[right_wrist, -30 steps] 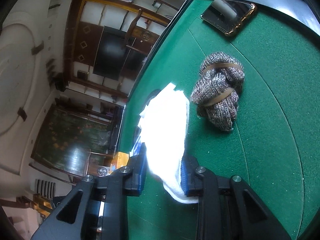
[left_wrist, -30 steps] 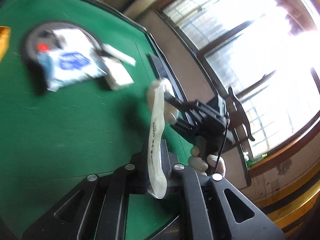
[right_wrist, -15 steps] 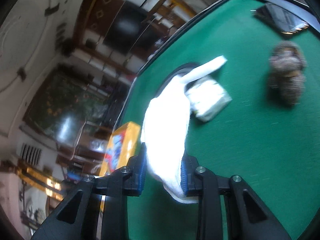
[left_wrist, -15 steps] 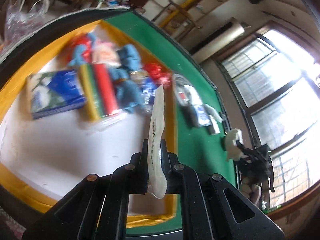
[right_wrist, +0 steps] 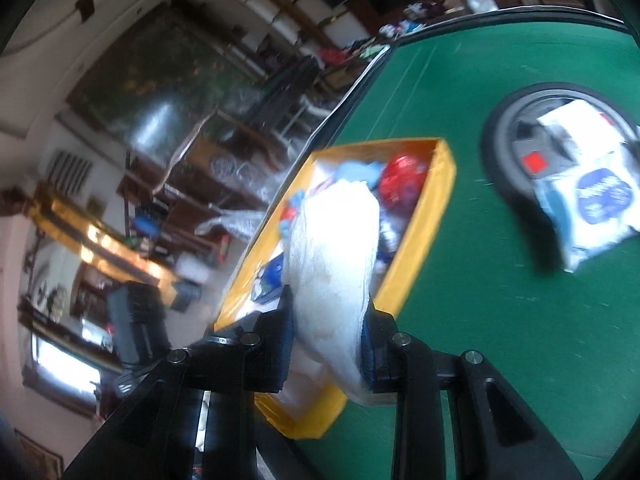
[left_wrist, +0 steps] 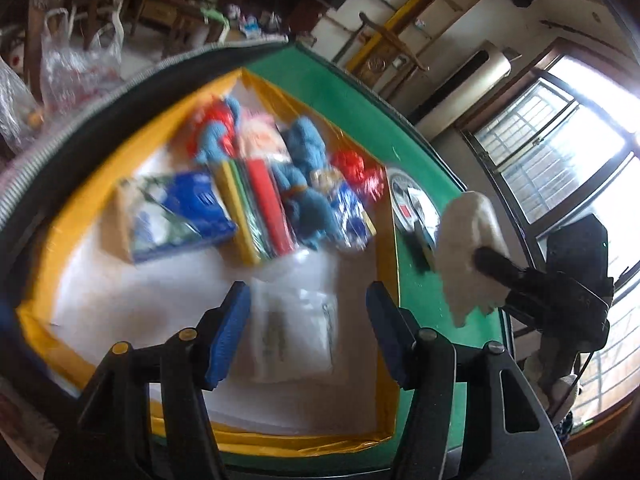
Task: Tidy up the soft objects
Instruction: 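Carry the white towel and white packet into the tray and open both tools, then grasp the brown knitted glove bundle with the right tool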
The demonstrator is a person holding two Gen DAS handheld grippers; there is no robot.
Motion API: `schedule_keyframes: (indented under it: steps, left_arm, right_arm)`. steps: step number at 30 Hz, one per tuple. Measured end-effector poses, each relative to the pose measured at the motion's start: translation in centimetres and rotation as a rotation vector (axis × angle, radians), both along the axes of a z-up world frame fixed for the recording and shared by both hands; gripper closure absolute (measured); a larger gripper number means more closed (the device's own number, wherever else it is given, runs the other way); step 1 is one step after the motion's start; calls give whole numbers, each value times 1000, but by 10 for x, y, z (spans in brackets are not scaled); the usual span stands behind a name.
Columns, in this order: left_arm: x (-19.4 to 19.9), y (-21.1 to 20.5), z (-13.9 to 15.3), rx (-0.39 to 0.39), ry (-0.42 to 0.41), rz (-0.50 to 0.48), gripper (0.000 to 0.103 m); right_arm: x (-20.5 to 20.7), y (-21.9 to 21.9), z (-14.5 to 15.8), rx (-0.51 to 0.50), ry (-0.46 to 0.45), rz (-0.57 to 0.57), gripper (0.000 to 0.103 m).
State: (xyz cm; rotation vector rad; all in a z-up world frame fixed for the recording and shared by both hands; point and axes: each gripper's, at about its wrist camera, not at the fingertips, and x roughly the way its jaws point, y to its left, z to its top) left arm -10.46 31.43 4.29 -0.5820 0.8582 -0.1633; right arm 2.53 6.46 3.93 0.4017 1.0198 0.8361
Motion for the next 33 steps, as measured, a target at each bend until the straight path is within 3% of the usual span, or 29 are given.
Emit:
schedule_keyframes:
  steps: [6,9,11,13,18,23,28,33]
  left_arm:
    - [-11,24,7,34,-50,72,43]
    - [-7,27,9,38,-54,85,43]
    - [-7,31,6,36,-52,91,43]
    - [-9,35,4,31,-50,91,43]
    - [-10,38,1,14,-47,96,43]
    - [-13,34,6,26,-57,91,43]
    - [-17,22,16,41,-98,59,43]
    - [-20,-10,31,62,-169,-35,43]
  right_arm:
    - [11,49,-21,-116,25,86,77]
    - [14,62,-26,-206,10,74,76]
    - [12,65,-24,-274,-18,51,64]
    - [9,63,-17,-280,-39,40,55]
    - [3,61,-1,-275,-73,15,50]
    - [-4,32,13,-255,-121,-45,49]
    - [-16,-23,25,-289,-188,-185,47]
    - [-37,-123,42,-380,-265,-432,47]
